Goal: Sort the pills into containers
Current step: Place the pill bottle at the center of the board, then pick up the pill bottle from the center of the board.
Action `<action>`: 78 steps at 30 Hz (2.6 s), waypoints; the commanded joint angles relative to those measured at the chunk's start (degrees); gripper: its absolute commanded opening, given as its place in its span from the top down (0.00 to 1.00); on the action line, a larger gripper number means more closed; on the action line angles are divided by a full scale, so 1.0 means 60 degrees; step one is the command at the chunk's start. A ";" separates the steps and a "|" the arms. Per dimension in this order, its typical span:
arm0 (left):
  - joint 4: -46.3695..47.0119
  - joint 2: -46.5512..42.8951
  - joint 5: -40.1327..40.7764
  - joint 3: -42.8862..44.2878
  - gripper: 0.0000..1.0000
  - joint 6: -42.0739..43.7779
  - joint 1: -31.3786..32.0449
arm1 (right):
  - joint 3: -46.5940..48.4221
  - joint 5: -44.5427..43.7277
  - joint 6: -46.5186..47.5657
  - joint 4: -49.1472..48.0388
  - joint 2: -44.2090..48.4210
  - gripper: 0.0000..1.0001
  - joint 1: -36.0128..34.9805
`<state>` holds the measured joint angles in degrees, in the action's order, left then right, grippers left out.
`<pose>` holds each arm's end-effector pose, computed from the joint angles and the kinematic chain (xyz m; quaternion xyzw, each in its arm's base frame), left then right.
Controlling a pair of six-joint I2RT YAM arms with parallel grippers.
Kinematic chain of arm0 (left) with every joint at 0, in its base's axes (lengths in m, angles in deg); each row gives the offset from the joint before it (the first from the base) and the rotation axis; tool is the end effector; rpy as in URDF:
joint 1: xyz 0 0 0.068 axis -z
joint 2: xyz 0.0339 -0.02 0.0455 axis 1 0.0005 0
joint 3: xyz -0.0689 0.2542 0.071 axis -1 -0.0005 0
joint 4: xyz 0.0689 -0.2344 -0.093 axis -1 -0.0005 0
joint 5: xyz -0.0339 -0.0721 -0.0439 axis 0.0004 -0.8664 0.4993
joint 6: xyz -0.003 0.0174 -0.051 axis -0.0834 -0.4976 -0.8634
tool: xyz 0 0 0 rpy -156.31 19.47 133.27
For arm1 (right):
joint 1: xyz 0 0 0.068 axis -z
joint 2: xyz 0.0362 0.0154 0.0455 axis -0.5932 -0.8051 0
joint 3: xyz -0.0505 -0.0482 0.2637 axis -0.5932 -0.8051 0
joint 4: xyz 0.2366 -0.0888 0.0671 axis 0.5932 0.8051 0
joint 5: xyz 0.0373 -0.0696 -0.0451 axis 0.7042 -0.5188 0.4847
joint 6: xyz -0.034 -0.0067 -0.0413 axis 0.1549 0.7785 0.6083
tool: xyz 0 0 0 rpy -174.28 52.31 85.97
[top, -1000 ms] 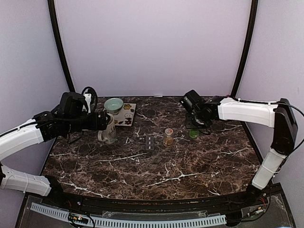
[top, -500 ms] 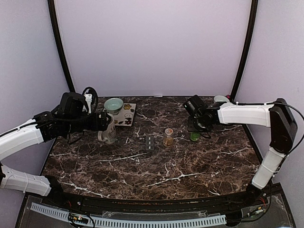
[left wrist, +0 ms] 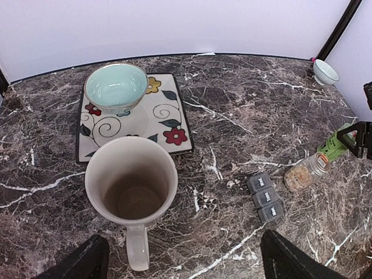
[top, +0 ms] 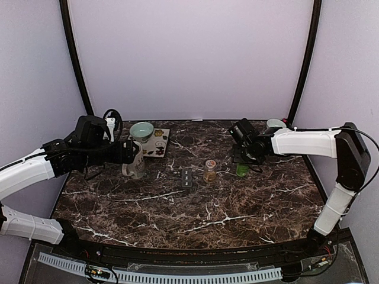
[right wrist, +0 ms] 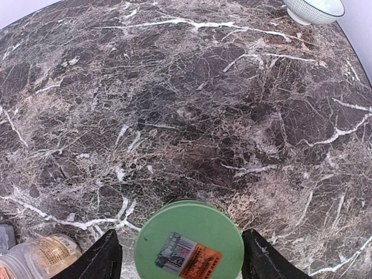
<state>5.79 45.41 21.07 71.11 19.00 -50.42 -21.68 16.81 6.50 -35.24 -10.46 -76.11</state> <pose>0.1904 -0.1444 0.3105 0.0628 0.8517 -0.1517 0.4976 0.2829 0.2127 0.2134 0.0835 0.9290 -0.0094 0.3604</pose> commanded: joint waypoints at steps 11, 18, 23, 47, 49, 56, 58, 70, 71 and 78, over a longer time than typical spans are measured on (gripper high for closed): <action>0.0262 0.0017 -0.0071 -0.0202 0.06 0.0081 0.0059 | 0.1300 -0.0984 0.0771 0.0748 0.0672 0.26 -0.0403; 0.0339 0.0118 -0.0075 -0.0195 0.06 0.0067 0.0059 | 0.2807 -0.0734 0.1123 0.1257 -0.0122 0.26 -0.1314; 0.0363 0.0102 -0.0054 -0.0202 0.06 0.0030 0.0063 | 0.3413 -0.0158 0.1106 0.1392 -0.0934 0.26 -0.1843; 0.0451 0.0130 -0.0002 -0.0305 0.06 0.0050 0.0060 | 0.3950 0.0884 0.1049 0.1409 -0.2621 0.26 -0.2095; 0.0472 0.0146 -0.0002 -0.0320 0.06 0.0056 0.0064 | 0.3961 0.0912 0.1035 0.1421 -0.2671 0.27 -0.2095; 0.0510 0.0196 -0.0011 -0.0332 0.06 0.0082 0.0060 | 0.3913 0.0967 0.0913 0.1475 -0.2794 0.30 -0.2095; 0.0531 0.0213 -0.0017 -0.0347 0.06 0.0093 0.0065 | 0.3876 0.0974 0.0857 0.1497 -0.2788 0.32 -0.2095; 0.0653 0.0316 -0.0075 -0.0392 0.06 0.0137 0.0059 | 0.3581 0.1119 0.0612 0.1497 -0.2751 0.37 -0.2092; 0.0674 0.0330 -0.0075 -0.0392 0.06 0.0138 0.0059 | 0.3568 0.1126 0.0610 0.1498 -0.2754 0.38 -0.2087; 0.0729 0.0392 -0.0090 -0.0400 0.06 0.0165 0.0059 | 0.3587 0.1130 0.0584 0.1534 -0.2764 0.52 -0.2080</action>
<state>8.78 47.71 20.81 69.51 19.02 -50.40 0.15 23.50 10.53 -26.15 -26.52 -88.52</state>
